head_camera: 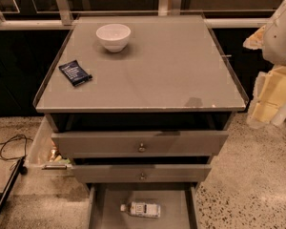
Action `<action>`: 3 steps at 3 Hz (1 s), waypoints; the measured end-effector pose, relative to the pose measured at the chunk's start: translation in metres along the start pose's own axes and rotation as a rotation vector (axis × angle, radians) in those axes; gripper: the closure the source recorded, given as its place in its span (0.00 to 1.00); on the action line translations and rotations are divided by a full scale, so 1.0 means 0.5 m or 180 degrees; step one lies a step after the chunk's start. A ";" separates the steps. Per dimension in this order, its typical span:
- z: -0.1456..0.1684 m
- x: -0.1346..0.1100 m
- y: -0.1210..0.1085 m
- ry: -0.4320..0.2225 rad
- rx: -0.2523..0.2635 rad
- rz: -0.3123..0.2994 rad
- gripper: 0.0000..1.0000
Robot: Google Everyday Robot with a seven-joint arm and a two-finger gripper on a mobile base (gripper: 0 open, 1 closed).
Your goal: Pick blue plastic bottle from bottom drawer and place on counter
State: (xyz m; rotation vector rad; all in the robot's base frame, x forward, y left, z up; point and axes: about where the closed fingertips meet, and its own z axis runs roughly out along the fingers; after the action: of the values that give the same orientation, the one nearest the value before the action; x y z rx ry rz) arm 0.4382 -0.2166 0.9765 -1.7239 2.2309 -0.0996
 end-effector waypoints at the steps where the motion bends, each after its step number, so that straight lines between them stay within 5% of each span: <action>1: -0.002 -0.002 0.001 -0.0007 0.0024 -0.0008 0.00; 2: 0.036 0.010 0.031 -0.0110 -0.0059 0.0012 0.00; 3: 0.111 0.034 0.097 -0.0456 -0.0120 -0.0031 0.00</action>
Offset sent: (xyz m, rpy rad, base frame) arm -0.0285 0.0013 -0.0725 0.1137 0.0620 0.0239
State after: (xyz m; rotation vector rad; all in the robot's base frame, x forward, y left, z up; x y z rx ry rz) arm 0.4054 -0.2122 0.9086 -1.7045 2.1340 0.0623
